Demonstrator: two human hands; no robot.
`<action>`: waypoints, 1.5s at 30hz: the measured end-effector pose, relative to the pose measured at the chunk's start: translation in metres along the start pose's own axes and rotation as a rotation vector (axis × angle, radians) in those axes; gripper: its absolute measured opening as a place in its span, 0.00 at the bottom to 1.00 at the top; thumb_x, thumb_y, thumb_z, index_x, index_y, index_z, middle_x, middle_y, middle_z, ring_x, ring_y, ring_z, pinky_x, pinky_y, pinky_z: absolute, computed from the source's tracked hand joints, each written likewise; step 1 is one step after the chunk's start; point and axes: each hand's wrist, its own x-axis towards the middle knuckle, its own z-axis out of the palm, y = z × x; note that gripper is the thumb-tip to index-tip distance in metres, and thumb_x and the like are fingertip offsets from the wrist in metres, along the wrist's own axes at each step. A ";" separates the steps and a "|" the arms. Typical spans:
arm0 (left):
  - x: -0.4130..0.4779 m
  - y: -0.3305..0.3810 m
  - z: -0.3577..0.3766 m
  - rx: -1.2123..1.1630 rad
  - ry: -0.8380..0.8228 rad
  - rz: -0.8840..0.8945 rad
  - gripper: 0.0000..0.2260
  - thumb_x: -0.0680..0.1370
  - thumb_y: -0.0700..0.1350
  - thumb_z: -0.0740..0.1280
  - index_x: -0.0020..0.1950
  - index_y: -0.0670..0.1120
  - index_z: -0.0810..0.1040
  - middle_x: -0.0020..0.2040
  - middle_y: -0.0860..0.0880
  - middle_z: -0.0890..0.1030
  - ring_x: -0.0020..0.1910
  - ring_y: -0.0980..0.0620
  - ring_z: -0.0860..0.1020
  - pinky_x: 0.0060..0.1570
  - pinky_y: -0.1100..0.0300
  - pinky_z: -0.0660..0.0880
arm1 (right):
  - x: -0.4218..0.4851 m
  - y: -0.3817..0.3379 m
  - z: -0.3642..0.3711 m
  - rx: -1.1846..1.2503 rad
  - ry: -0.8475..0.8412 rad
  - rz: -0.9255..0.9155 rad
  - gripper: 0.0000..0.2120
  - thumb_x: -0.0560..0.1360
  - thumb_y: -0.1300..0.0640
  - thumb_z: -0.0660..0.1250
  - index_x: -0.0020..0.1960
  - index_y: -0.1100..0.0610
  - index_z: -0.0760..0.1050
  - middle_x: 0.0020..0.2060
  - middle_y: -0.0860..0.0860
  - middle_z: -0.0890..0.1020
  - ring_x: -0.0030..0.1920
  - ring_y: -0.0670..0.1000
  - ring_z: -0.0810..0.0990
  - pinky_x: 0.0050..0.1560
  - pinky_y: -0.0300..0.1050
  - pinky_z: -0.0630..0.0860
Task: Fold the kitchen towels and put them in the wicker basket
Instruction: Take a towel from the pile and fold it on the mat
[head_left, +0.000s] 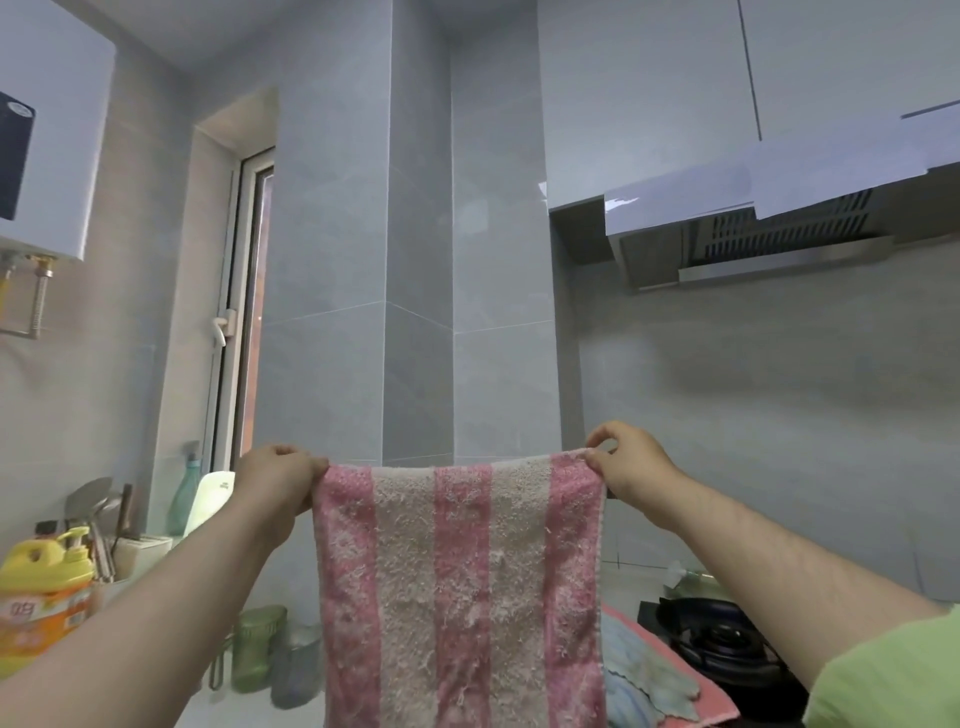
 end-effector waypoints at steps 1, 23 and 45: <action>0.000 0.001 -0.001 0.011 -0.018 0.009 0.07 0.76 0.32 0.68 0.51 0.41 0.76 0.49 0.39 0.79 0.44 0.44 0.78 0.44 0.51 0.78 | -0.001 -0.002 -0.001 0.063 -0.013 0.001 0.03 0.78 0.60 0.67 0.50 0.57 0.79 0.43 0.55 0.82 0.43 0.54 0.81 0.50 0.51 0.81; -0.017 -0.005 -0.030 0.520 -0.121 0.350 0.06 0.78 0.40 0.68 0.41 0.44 0.82 0.40 0.46 0.82 0.40 0.48 0.77 0.43 0.53 0.73 | -0.023 0.005 -0.020 0.326 -0.074 0.002 0.04 0.74 0.65 0.72 0.41 0.61 0.79 0.34 0.54 0.81 0.34 0.51 0.78 0.39 0.44 0.81; 0.043 -0.219 0.046 0.153 -0.175 -0.331 0.04 0.79 0.32 0.61 0.46 0.36 0.75 0.39 0.37 0.78 0.31 0.45 0.76 0.28 0.61 0.79 | 0.011 0.179 0.118 0.389 -0.122 0.478 0.04 0.78 0.66 0.66 0.45 0.66 0.76 0.35 0.60 0.80 0.31 0.52 0.80 0.31 0.42 0.81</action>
